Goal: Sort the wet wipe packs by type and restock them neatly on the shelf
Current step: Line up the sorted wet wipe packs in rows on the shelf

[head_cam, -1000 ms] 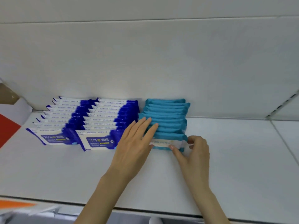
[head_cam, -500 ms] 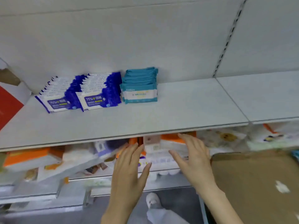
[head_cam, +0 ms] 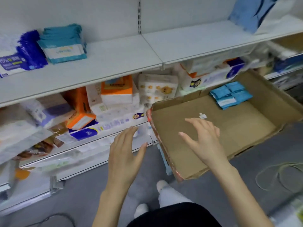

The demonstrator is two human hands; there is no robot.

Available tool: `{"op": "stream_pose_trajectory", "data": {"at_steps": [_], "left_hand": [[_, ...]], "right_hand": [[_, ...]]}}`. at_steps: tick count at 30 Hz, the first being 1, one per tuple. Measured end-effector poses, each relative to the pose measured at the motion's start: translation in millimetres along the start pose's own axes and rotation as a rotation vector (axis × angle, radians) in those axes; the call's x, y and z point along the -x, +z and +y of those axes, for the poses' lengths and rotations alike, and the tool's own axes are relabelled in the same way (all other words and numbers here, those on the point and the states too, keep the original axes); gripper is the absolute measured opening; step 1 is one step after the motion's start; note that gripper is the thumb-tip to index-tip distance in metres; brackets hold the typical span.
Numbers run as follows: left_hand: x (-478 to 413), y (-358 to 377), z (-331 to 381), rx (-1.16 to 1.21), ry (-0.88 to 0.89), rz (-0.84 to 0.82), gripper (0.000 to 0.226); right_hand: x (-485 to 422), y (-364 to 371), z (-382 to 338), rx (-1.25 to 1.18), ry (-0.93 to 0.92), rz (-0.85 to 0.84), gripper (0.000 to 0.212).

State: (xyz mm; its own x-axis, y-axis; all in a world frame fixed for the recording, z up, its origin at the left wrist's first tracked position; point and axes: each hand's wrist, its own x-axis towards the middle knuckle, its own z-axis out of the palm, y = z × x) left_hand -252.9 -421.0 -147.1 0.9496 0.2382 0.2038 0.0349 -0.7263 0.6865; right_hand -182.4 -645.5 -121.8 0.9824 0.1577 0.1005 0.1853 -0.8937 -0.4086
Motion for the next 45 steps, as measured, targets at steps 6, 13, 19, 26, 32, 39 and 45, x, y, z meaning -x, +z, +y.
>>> {"op": "stream_pose_trajectory", "data": {"at_steps": [6, 13, 19, 26, 32, 39, 45], "left_hand": [[-5.3, 60.3, 44.6, -0.025, 0.03, -0.062, 0.051], [-29.3, 209.2, 133.1, -0.053, -0.001, -0.11, 0.047], [-38.6, 336.6, 232.5, -0.012, -0.039, -0.209, 0.053], [-57.0, 420.1, 259.8, -0.039, -0.147, -0.287, 0.055], [-101.0, 499.8, 248.6, -0.063, -0.303, -0.338, 0.038], [-181.9, 603.9, 235.2, 0.005, -0.574, -0.318, 0.039], [-247.4, 673.0, 213.1, 0.136, -0.805, -0.201, 0.042]], "right_hand": [[0.6, -27.4, 78.1, -0.06, 0.07, 0.006, 0.048], [-31.0, -75.2, 240.1, -0.056, 0.122, -0.037, 0.048], [-59.8, -139.4, 390.4, -0.013, 0.205, -0.08, 0.043], [-119.6, -141.4, 491.1, -0.109, 0.283, -0.166, 0.043], [-182.8, -90.4, 552.9, -0.143, 0.274, -0.323, 0.043], [-276.0, -18.7, 624.5, -0.275, 0.441, -0.47, 0.046], [-354.9, 41.2, 647.7, -0.778, 0.913, -0.356, 0.039]]}}
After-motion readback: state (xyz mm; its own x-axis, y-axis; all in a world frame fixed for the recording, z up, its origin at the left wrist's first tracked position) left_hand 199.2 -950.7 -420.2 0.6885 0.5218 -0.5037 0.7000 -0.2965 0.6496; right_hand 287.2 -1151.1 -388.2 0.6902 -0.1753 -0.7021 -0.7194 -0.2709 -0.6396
